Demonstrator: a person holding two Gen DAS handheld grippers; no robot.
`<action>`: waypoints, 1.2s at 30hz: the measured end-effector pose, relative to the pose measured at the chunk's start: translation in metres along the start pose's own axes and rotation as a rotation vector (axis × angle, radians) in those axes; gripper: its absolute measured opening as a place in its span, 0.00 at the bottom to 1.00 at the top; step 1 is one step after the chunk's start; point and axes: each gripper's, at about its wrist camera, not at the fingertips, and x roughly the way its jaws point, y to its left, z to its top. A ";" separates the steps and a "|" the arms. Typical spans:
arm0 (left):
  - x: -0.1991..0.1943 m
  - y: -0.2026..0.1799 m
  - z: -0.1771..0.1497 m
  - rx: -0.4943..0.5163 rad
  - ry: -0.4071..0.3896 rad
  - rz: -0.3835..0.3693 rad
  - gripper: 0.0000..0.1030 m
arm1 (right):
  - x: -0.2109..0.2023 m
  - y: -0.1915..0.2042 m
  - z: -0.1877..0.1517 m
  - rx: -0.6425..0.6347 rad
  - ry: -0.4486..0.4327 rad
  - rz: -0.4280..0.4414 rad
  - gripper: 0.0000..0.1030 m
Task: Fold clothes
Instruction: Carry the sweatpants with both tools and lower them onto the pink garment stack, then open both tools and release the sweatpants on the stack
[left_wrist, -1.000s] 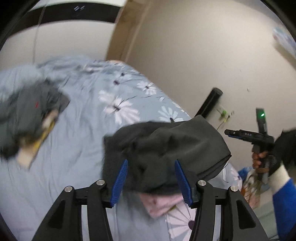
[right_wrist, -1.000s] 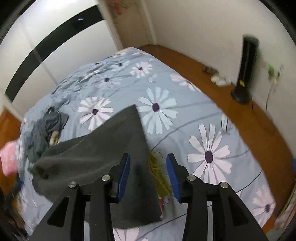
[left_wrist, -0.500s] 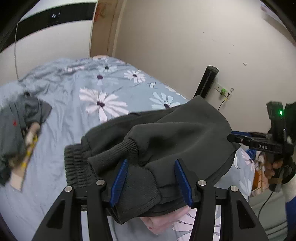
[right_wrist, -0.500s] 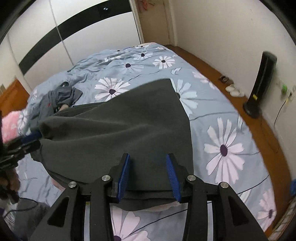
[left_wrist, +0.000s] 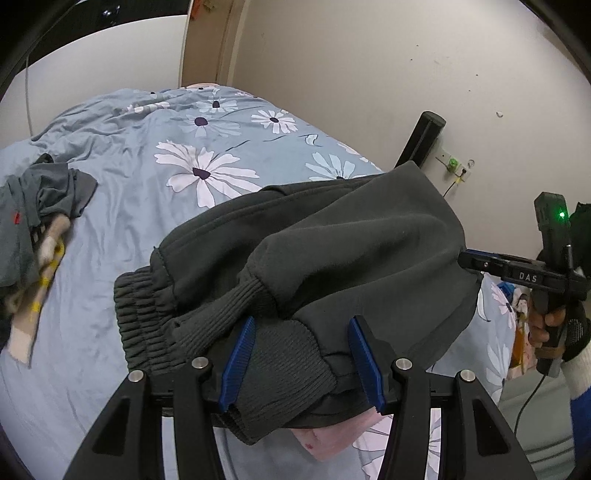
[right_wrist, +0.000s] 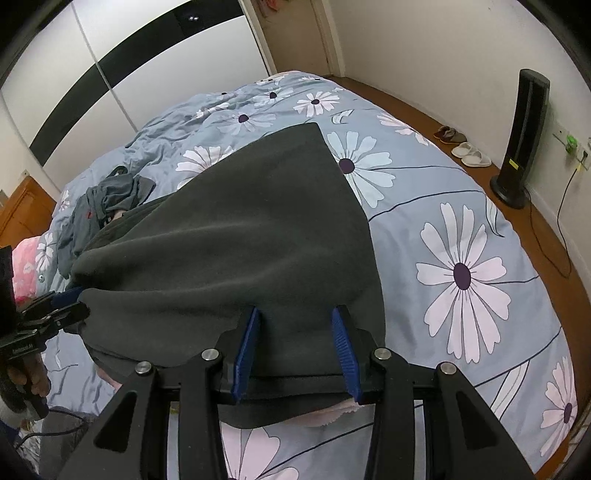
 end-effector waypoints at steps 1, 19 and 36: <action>-0.003 -0.001 0.001 -0.005 -0.002 0.000 0.55 | -0.002 0.002 0.000 -0.003 0.001 -0.012 0.41; -0.029 -0.035 -0.053 -0.070 0.006 0.002 0.86 | -0.031 0.056 -0.046 -0.061 0.056 -0.141 0.42; -0.023 -0.045 -0.070 -0.078 -0.072 0.056 1.00 | -0.023 0.086 -0.063 -0.120 0.037 -0.140 0.67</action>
